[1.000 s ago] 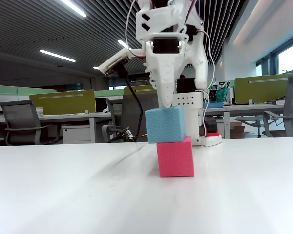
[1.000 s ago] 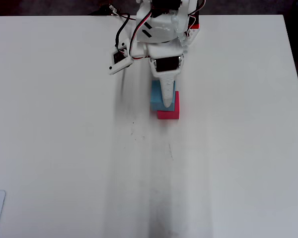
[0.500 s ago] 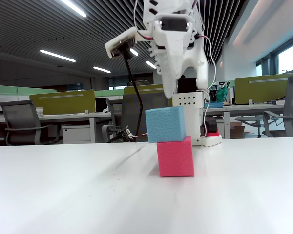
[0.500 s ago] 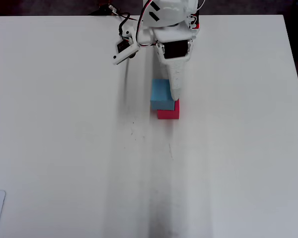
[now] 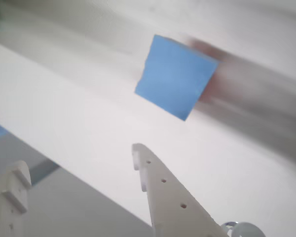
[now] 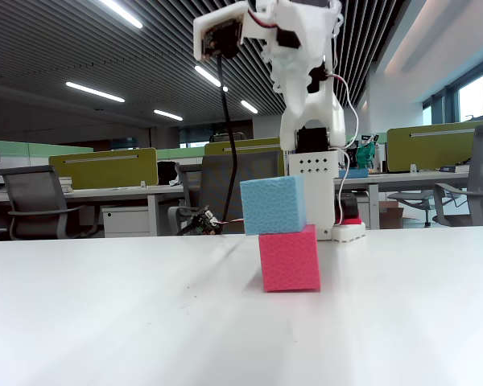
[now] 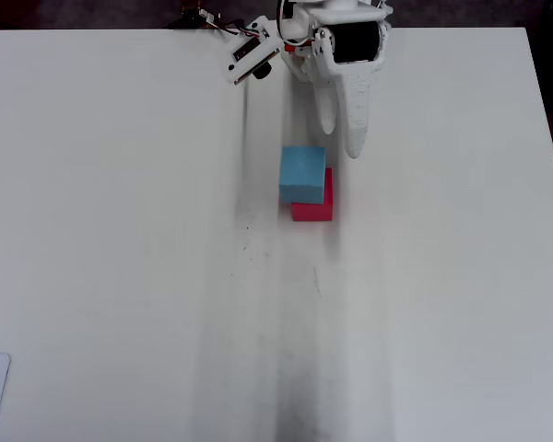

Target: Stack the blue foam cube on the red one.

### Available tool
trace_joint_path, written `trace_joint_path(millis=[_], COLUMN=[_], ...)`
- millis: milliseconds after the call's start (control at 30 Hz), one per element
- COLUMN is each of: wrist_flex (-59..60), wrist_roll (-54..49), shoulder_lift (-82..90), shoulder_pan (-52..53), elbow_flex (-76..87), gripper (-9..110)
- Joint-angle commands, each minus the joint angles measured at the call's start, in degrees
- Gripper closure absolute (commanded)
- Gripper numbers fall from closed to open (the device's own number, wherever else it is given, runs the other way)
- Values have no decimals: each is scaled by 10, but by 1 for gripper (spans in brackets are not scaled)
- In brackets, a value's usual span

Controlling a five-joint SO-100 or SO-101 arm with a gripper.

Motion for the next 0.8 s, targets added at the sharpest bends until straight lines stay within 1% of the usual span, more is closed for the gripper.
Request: trace_joint_path(millis=[0,300,567,767], wrist_flex=[-28,-106,-136,-126], wrist_roll=[15,55,76,76], shoulder_lift=[41,135,212,267], shoulder_pan=[-9,-28,-65,-83], elbow_flex=[23,151,240,279], gripper=[76,78,79,79])
